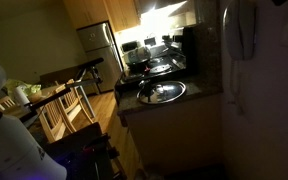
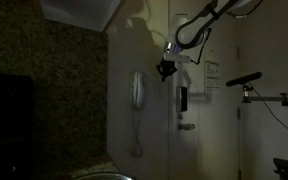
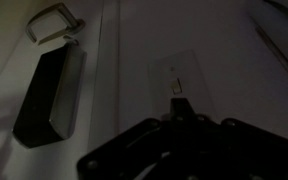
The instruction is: Turn on the light switch
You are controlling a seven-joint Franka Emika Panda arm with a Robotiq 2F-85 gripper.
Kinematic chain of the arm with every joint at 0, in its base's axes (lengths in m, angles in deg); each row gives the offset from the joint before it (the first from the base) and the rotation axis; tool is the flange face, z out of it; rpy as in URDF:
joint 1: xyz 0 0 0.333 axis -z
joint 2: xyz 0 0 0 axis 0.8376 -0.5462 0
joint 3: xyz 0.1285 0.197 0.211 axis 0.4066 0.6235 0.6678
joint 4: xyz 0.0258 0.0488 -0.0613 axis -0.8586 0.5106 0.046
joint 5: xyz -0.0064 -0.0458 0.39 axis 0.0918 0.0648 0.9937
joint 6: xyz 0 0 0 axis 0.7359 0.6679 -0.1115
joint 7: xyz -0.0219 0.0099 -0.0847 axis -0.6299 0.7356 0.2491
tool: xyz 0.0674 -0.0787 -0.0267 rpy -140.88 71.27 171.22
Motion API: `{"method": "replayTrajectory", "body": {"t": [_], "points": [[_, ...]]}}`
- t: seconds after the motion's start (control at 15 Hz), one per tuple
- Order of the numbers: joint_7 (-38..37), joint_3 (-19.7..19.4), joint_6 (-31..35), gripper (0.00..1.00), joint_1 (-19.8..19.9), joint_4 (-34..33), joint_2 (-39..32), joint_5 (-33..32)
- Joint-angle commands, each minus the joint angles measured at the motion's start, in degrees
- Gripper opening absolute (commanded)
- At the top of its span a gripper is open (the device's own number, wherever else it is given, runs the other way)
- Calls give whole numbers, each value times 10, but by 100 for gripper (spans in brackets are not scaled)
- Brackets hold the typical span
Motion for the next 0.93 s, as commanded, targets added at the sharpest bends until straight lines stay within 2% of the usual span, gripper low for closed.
{"method": "replayTrajectory", "body": {"t": [0.0, 0.33, 0.73, 0.87], "points": [[5, 0, -11, 1, 0, -7, -4, 3], [7, -1, -23, 0, -1, -21, -15, 4], [122, 14, -49, 0, 10, -44, -43, 89], [132, 9, -50, 0, 7, -53, -53, 96]]}}
